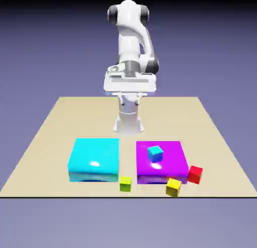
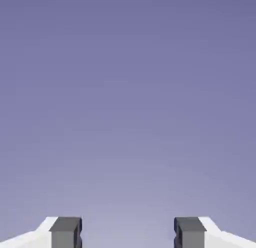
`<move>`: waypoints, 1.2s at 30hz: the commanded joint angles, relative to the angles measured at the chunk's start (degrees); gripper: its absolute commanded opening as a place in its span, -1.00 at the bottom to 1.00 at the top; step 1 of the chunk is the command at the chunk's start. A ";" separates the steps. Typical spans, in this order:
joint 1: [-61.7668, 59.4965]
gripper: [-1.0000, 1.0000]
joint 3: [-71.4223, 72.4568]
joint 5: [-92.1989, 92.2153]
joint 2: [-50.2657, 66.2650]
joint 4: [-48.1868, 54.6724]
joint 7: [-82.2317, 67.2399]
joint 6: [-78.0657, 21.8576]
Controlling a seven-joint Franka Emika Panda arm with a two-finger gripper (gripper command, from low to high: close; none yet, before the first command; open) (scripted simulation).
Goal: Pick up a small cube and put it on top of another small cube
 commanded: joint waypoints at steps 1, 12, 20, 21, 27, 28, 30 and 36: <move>-0.12 0.00 0.02 0.06 2.08 1.38 0.25 -1.54; -1.41 0.00 0.29 0.66 24.92 16.58 2.96 -18.49; -2.36 0.00 0.48 1.11 41.53 27.63 4.94 -30.81; -2.47 0.00 0.50 1.16 43.61 29.01 5.18 -32.35; -3.05 0.00 0.62 1.43 53.76 35.76 6.39 -39.88; -3.03 0.00 0.64 1.46 55.83 35.48 6.36 -37.53; -2.99 0.00 0.68 1.53 59.98 34.93 6.30 -32.83; -3.04 -1.00 0.63 1.46 55.24 35.56 6.37 -38.20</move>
